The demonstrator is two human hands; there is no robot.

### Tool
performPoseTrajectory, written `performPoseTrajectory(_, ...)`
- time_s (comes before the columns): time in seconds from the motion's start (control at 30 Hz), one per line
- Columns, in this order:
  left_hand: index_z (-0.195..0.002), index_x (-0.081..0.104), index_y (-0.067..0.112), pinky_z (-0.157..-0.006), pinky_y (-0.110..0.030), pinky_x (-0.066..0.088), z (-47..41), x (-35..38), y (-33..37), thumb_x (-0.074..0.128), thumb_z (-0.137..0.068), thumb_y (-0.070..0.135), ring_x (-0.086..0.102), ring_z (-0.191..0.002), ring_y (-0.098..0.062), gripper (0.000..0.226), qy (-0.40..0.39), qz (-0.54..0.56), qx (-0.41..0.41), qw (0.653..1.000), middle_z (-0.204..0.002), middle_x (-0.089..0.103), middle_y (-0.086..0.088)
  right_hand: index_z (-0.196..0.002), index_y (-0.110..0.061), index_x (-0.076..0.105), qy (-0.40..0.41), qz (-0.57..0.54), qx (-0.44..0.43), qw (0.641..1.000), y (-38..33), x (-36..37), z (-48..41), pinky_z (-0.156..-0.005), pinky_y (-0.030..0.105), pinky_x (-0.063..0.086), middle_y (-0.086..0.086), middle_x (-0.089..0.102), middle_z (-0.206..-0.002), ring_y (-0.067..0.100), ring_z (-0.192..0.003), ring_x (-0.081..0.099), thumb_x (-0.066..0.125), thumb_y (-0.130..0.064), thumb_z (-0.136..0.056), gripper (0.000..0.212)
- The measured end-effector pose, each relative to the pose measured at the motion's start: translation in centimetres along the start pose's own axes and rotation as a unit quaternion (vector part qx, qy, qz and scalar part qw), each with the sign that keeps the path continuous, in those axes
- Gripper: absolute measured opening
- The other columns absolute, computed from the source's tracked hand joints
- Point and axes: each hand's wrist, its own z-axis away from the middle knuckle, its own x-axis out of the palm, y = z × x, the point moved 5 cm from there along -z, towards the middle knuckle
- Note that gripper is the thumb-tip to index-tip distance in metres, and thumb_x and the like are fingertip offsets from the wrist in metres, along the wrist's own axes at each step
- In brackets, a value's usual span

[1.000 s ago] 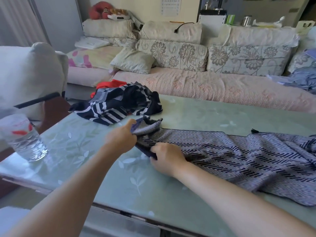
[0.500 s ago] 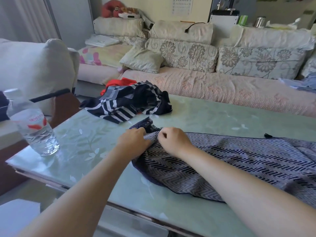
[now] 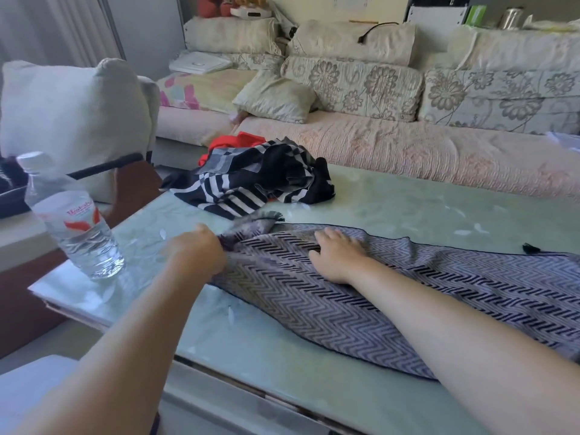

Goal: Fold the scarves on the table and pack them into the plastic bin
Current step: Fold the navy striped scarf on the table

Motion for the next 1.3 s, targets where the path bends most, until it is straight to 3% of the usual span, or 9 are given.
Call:
performPoseTrajectory(0.17, -0.122, 0.044, 0.011, -0.082, -0.039, 0.045, 0.4, -1.1, 3.1, 0.053, -0.083, 0.005, 0.046, -0.113, -0.031, 0.04, 0.157, 0.112, 0.117, 0.974, -0.12, 0.045, -0.012, -0.156, -0.027, 0.022, 0.045, -0.005, 0.001, 0.999, -1.3, -0.6, 0.3, -0.12, 0.057, 0.008, 0.007, 0.012, -0.165, 0.026, -0.152, 0.008, 0.032, -0.041, -0.097, 0.061)
performPoseTrajectory(0.33, -0.136, 0.046, 0.017, -0.106, -0.042, 0.037, -0.6, 3.4, 8.6, 0.043, -0.097, 0.014, 0.038, -0.131, -0.027, 0.039, 0.038, 0.178, 0.274, 0.944, -0.139, 0.043, -0.004, -0.157, -0.042, 0.005, -0.016, -0.01, 0.034, 0.999, -1.0, 1.0, 0.3, -0.112, 0.071, -0.005, 0.005, -0.011, -0.167, 0.028, -0.152, -0.015, 0.027, -0.07, -0.093, 0.073)
performPoseTrajectory(0.5, -0.154, 0.015, 0.032, -0.117, -0.054, 0.014, -4.5, 5.4, 7.5, 0.035, -0.092, 0.069, 0.012, -0.149, -0.019, 0.075, 0.006, 0.1, 0.203, 0.974, -0.162, 0.015, 0.006, -0.157, -0.039, -0.006, -0.01, 0.004, 0.024, 1.0, -0.1, 1.5, -0.8, -0.113, 0.071, -0.007, 0.0, -0.016, -0.166, 0.024, -0.152, -0.017, 0.021, -0.079, -0.09, 0.082)
performPoseTrajectory(0.7, -0.155, 0.002, 0.035, -0.112, -0.065, -0.009, -8.2, 6.3, 4.6, 0.013, -0.081, 0.086, -0.014, -0.149, -0.031, 0.091, -0.054, 0.084, 0.071, 0.992, -0.164, -0.006, -0.005, -0.157, -0.037, -0.005, -0.017, -0.012, 0.01, 1.0, -1.3, 0.9, -3.7, -0.113, 0.068, -0.01, 0.002, -0.016, -0.166, 0.026, -0.152, -0.018, 0.022, -0.076, -0.092, 0.081)
performPoseTrajectory(0.87, -0.134, 0.042, 0.017, -0.105, -0.049, 0.028, -5.4, 2.7, 8.7, 0.047, -0.082, 0.031, 0.026, -0.132, -0.032, 0.054, 0.225, 0.049, 0.134, 0.964, -0.143, 0.029, -0.01, -0.158, -0.038, 0.005, 0.031, -0.071, -0.022, 0.997, -1.2, 0.2, -3.9, -0.12, 0.059, -0.004, 0.0, -0.004, -0.168, 0.021, -0.154, -0.005, 0.028, -0.067, -0.098, 0.07)
performPoseTrajectory(0.93, -0.128, 0.045, 0.019, -0.097, -0.046, 0.035, -3.6, 2.9, 11.1, 0.048, -0.086, 0.039, 0.035, -0.121, -0.028, 0.047, 0.256, 0.087, 0.204, 0.941, -0.133, 0.037, -0.006, -0.157, -0.036, 0.015, 0.081, -0.051, -0.014, 0.995, 0.1, -0.1, -3.1, -0.121, 0.057, 0.001, 0.001, 0.004, -0.168, 0.021, -0.154, 0.001, 0.027, -0.061, -0.101, 0.063)
performPoseTrajectory(1.03, -0.14, 0.034, 0.027, -0.105, -0.048, 0.029, -3.2, 5.7, 11.8, 0.037, -0.088, 0.069, 0.03, -0.134, -0.026, 0.067, 0.157, 0.096, 0.231, 0.955, -0.143, 0.035, -0.002, -0.158, -0.036, 0.011, 0.064, -0.021, 0.032, 0.997, 2.6, 0.5, -1.8, -0.119, 0.062, -0.001, 0.002, -0.001, -0.168, 0.023, -0.154, -0.002, 0.023, -0.064, -0.099, 0.066)
performPoseTrajectory(1.2, -0.149, -0.005, 0.054, -0.116, -0.06, -0.008, -3.6, 7.2, 9.6, 0.011, -0.068, 0.097, -0.016, -0.149, -0.024, 0.094, -0.025, 0.026, 0.265, 0.964, -0.163, -0.013, 0.009, -0.158, -0.036, -0.002, -0.01, -0.003, 0.042, 0.999, 4.3, 0.8, -0.6, -0.117, 0.065, -0.006, 0.001, -0.013, -0.167, 0.023, -0.153, -0.014, 0.017, -0.071, -0.096, 0.074)
performPoseTrajectory(1.3, -0.151, 0.015, 0.049, -0.12, -0.051, 0.001, -3.2, 6.2, 7.6, 0.024, -0.084, 0.084, -0.001, -0.151, -0.019, 0.077, 0.017, 0.102, 0.286, 0.953, -0.164, 0.007, 0.008, -0.158, -0.032, 0.01, 0.008, 0.005, 0.031, 0.999, 3.0, 0.0, -1.1, -0.119, 0.062, -0.002, 0.004, -0.001, -0.167, 0.025, -0.153, -0.005, 0.025, -0.063, -0.098, 0.069)
